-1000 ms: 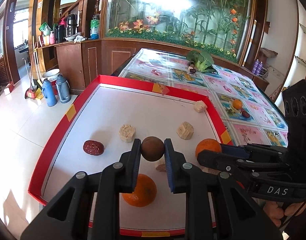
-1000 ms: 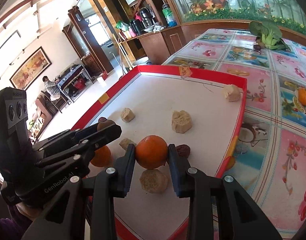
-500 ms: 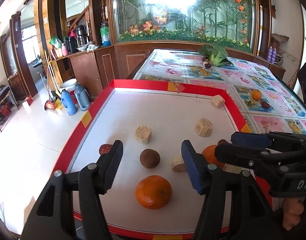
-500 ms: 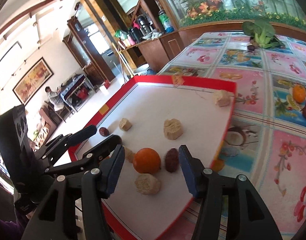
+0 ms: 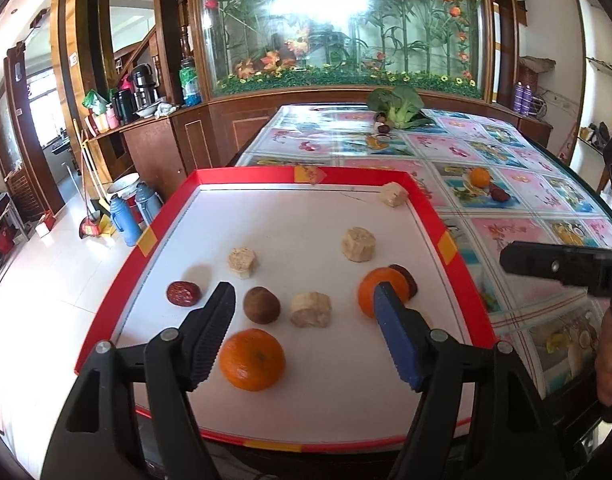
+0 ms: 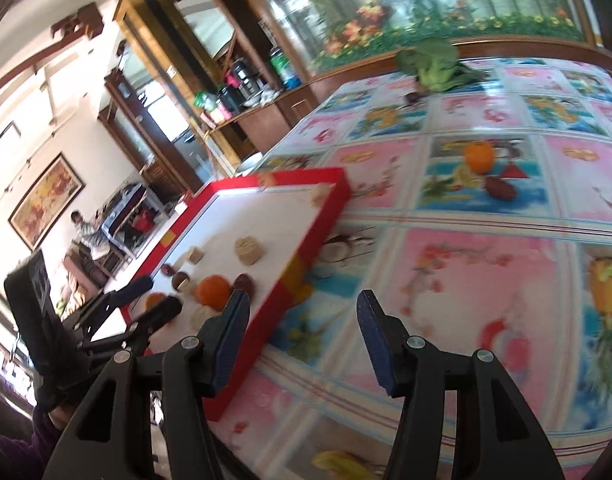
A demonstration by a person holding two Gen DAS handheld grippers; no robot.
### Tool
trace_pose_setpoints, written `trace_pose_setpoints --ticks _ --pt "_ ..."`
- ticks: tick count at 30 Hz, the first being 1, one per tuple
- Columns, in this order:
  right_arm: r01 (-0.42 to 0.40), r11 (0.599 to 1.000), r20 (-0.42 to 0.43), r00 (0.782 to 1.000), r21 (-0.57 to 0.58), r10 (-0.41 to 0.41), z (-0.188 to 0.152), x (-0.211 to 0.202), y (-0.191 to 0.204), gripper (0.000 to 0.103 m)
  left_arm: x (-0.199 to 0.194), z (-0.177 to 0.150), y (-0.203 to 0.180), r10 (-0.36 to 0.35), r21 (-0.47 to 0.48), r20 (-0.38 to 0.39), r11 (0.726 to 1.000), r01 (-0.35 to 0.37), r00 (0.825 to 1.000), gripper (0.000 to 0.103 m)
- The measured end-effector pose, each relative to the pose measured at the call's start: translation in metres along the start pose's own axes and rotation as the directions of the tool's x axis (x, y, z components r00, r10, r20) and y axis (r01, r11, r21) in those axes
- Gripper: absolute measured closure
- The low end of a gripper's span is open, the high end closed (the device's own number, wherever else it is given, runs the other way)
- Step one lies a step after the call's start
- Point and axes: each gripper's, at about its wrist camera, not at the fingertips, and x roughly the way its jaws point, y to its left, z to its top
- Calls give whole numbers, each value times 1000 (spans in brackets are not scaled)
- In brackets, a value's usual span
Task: Organize fruits
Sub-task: 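Lift both open tools away from the tray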
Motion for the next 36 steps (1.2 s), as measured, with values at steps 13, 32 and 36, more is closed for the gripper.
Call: trace_pose_setpoints --ticks 13,32,36 --pt "-48 998 -24 999 -45 47 46 24 27 47 -33 13 5 46 -15 77 999 -45 996 21" --pt "-61 998 55 997 -36 63 98 51 46 46 -59 38 6 -9 41 210 999 1 978 9" --pt "-49 999 57 997 -6 49 96 41 31 46 -60 41 -1 -26 50 193 999 16 981 9"
